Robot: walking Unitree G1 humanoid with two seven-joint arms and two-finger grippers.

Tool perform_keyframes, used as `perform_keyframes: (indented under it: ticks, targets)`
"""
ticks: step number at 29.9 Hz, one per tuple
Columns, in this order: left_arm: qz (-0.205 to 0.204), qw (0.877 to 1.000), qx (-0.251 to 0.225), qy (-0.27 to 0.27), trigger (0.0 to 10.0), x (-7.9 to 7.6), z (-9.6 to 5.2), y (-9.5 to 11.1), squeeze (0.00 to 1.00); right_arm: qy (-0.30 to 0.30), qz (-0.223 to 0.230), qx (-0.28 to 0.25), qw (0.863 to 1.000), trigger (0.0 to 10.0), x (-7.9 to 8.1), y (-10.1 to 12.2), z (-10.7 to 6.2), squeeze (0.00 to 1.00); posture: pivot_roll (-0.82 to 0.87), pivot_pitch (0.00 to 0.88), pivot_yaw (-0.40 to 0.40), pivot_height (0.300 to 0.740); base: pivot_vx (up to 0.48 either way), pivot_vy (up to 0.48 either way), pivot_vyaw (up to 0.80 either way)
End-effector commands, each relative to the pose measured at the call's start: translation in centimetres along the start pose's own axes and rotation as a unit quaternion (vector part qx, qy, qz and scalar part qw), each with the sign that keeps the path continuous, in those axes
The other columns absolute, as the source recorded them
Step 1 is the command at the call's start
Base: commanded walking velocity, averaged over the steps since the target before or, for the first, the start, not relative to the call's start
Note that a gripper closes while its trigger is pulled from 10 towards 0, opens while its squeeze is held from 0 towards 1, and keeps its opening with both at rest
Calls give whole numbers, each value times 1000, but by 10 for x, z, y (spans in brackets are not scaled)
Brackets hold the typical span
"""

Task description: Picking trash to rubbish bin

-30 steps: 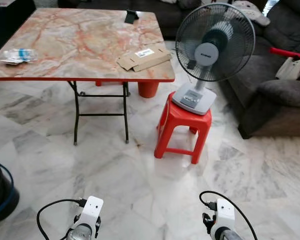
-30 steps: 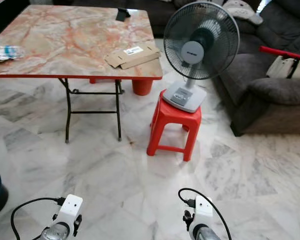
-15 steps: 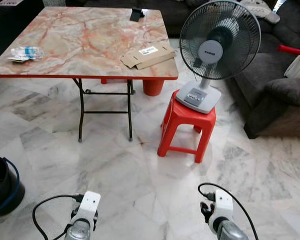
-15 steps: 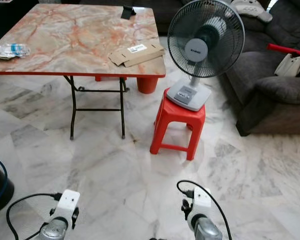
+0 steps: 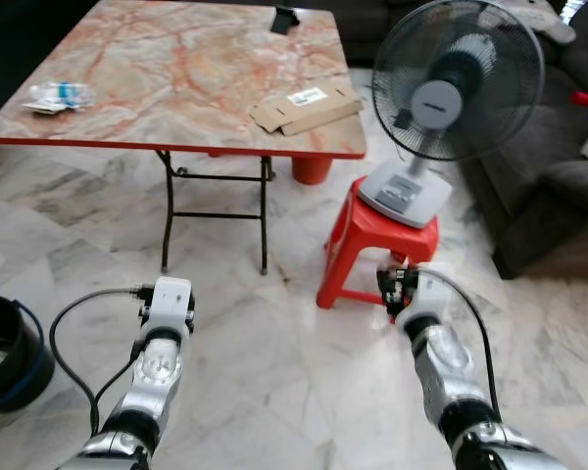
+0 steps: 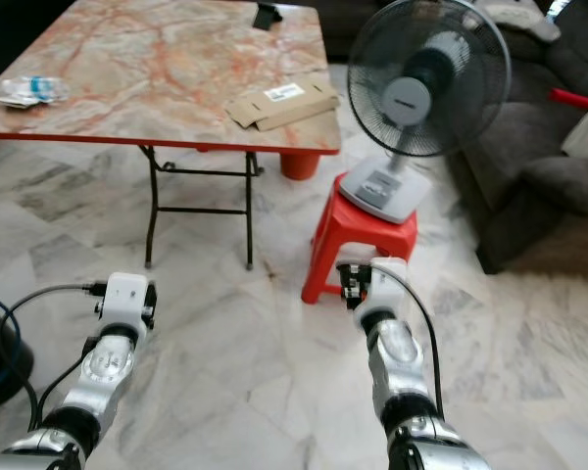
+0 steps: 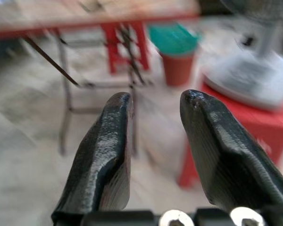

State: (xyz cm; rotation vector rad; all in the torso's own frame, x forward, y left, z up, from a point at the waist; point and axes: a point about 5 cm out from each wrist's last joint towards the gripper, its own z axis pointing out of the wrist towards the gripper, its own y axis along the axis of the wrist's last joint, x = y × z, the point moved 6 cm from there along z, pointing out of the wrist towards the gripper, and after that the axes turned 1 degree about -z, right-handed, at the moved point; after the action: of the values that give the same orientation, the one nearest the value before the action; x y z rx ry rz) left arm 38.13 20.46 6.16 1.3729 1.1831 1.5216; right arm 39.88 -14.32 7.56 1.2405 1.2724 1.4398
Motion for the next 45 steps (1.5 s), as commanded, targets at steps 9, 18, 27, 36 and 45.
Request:
perform_keyframes:
  ticks: [9,18,27,36,45]
  targets:
    - [-19,997,-67,23,10000,10,11,37,0,15,14,-45,999,10000,12,19,5,0,60,110,-78,740,386,0,227]
    - [-15,997,-73,24,10000,15,14,43,0,20,15,-40,999,10000,15,18,6,0,57,92,-78,740,420,0,0]
    - [-15,997,-77,19,10000,13,18,49,0,19,17,-49,998,10000,16,25,10,0,65,73,-80,740,427,0,338]
    - [0,996,-89,-11,10000,3,22,59,0,21,26,-57,998,10000,20,29,12,0,67,60,-72,740,430,0,0]
    - [3,994,-103,-23,10000,-2,24,69,0,22,31,-60,997,10000,22,32,13,0,69,77,-76,740,430,0,0]
